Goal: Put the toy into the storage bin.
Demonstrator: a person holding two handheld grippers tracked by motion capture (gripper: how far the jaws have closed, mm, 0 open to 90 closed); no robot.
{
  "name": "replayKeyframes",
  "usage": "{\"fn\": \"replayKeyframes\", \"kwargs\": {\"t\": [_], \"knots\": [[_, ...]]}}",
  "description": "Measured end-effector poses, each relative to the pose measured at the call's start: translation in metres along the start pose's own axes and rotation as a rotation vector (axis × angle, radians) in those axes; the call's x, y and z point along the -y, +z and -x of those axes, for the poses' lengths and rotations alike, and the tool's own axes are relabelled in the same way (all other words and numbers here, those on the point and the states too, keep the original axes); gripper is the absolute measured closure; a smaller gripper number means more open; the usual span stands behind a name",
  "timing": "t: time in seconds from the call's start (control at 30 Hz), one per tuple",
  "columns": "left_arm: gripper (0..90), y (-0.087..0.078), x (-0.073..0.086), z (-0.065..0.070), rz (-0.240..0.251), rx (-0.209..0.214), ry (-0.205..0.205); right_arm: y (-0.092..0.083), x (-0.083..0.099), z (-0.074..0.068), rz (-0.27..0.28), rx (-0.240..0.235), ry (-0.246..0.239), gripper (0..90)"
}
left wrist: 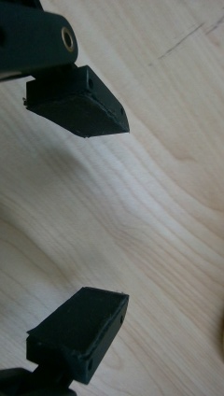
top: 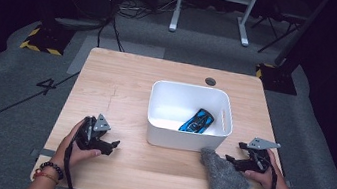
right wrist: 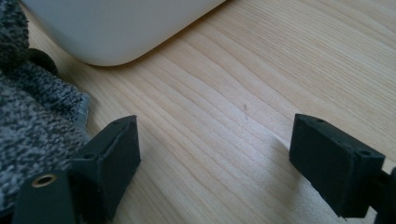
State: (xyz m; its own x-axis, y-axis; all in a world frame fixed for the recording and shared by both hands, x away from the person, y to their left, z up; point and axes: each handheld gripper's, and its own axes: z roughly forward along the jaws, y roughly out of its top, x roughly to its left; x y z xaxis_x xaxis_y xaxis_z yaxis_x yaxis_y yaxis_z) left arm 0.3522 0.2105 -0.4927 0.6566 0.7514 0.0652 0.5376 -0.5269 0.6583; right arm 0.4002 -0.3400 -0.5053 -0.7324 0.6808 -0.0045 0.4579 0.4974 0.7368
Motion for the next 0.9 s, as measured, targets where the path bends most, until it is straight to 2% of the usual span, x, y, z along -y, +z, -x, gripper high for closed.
{"fn": "replayKeyframes", "kwargs": {"t": [0.1,0.27,0.33,0.9], "knots": [[16.5,0.001,0.006,0.001,-0.013,-0.007,-0.035,0.0,0.0,0.0,0.0,-0.003,-0.003,16.3],[16.3,0.0,0.016,0.0,0.022,0.014,-0.111,-0.001,0.001,0.0,-0.002,-0.004,-0.001,16.3],[16.0,-0.001,0.02,0.001,0.045,0.007,-0.115,-0.002,0.001,0.0,-0.004,-0.005,-0.001,16.3],[15.0,0.0,0.019,0.0,0.042,0.012,-0.11,-0.002,0.002,0.0,-0.002,-0.003,-0.003,16.3]]}}
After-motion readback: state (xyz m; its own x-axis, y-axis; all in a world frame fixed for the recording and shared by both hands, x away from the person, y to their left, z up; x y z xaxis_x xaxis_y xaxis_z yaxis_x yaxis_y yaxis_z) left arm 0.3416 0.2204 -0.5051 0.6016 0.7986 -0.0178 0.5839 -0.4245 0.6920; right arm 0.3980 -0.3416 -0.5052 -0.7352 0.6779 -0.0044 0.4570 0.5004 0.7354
